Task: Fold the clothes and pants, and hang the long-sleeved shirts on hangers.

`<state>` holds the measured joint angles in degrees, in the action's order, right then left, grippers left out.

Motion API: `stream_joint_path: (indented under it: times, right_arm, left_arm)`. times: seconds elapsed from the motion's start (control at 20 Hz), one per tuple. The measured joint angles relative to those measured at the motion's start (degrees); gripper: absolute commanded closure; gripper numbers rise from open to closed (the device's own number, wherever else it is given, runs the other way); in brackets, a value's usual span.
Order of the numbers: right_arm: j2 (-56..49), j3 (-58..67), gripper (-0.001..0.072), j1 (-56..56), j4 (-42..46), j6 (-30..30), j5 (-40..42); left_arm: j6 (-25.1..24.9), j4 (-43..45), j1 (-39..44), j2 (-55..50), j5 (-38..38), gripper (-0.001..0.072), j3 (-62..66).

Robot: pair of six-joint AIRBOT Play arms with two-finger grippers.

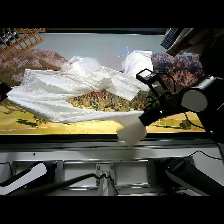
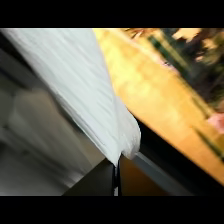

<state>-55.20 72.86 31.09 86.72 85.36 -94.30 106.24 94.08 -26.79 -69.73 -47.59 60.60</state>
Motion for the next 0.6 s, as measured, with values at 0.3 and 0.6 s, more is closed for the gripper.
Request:
stream_joint_path:
  times: [0.3, 0.6]
  right_arm:
    - [-2.38, 0.07, 0.0693, -0.02, 21.53, -5.46, 18.08]
    - [-2.75, -4.15, 0.0694, -0.02, 19.78, -7.98, 22.82]
  left_arm:
    - [-0.11, 1.03, 0.02, -0.22, -0.44, 0.0693, 0.00]
    - [-2.80, 7.17, -0.07, -1.05, -6.27, 0.0692, -1.68]
